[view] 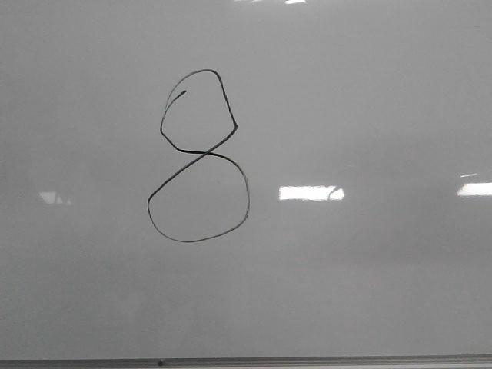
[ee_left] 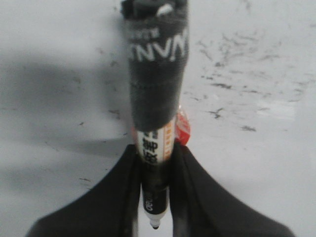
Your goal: Write number 8 on whiteboard
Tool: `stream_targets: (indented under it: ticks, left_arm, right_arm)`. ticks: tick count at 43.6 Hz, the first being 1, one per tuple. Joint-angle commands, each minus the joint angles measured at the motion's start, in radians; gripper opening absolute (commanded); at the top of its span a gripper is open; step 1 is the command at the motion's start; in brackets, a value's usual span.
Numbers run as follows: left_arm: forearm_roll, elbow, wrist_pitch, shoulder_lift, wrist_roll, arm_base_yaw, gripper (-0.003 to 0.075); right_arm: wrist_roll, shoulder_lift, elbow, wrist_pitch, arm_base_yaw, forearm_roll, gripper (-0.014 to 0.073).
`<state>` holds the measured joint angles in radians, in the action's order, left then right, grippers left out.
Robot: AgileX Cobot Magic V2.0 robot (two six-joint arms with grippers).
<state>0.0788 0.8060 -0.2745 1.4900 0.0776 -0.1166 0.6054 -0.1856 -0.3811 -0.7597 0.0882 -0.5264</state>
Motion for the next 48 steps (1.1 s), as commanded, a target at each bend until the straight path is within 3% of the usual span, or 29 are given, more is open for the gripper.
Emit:
stream_targets:
  ticks: [1, 26, 48]
  left_arm:
    - [0.004, 0.038, 0.131, 0.002, -0.009, 0.000, 0.0013]
    - [0.004, 0.040, 0.103, -0.015, -0.011, 0.000, 0.0503]
    - [-0.021, 0.024, -0.014, -0.436, -0.011, 0.000, 0.0507]
  right_arm:
    - [-0.004, -0.010, -0.023, 0.067, -0.006, -0.027, -0.0061]
    - [-0.004, -0.010, -0.023, 0.062, -0.005, -0.027, -0.0061]
    - [-0.004, -0.010, -0.023, 0.073, -0.004, -0.027, -0.0061]
